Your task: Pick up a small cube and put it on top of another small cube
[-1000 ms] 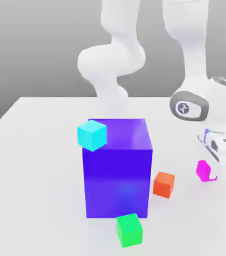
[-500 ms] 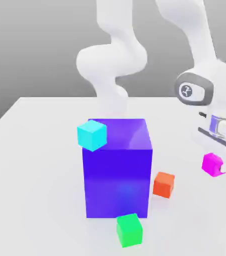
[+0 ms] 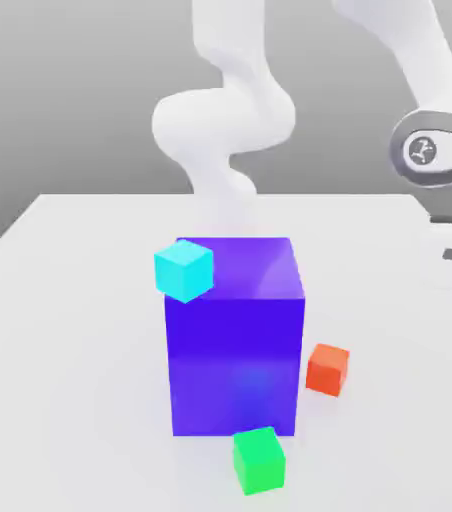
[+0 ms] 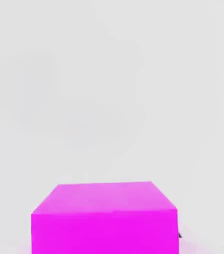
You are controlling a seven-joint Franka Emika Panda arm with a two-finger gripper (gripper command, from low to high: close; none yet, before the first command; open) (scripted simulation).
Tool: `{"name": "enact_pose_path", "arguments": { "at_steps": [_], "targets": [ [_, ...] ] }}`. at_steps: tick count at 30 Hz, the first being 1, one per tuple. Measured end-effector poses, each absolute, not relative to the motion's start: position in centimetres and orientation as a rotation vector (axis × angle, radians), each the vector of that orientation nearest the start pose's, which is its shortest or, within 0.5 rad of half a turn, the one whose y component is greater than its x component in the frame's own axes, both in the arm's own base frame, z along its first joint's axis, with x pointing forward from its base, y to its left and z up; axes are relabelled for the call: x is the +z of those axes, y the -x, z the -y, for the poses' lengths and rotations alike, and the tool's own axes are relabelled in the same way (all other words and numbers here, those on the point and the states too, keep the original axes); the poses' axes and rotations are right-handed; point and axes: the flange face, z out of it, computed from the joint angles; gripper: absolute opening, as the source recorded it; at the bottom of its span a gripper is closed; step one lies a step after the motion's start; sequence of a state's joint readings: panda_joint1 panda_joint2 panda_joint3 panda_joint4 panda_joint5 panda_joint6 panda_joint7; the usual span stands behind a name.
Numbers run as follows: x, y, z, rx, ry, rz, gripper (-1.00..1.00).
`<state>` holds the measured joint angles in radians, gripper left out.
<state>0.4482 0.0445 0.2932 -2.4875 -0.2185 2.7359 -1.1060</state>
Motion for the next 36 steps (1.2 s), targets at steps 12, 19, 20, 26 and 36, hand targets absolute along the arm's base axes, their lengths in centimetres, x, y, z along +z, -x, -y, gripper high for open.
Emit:
{"name": "enact_pose_path", "arguments": {
  "at_steps": [12,19,20,26,36],
  "targets": [
    [28.1,-42.9,-21.9,0.126,-1.365,-2.685,-1.0],
    [26.1,-44.5,-12.0,0.039,-1.361,-2.763,-1.0],
    [25.9,-44.5,-10.6,0.032,-1.361,-2.776,-1.0],
    [23.9,-44.2,-4.0,0.003,-1.333,-2.843,-1.0],
    [18.6,-44.2,-4.0,0.001,-1.309,-2.856,1.0]
  ]
}}
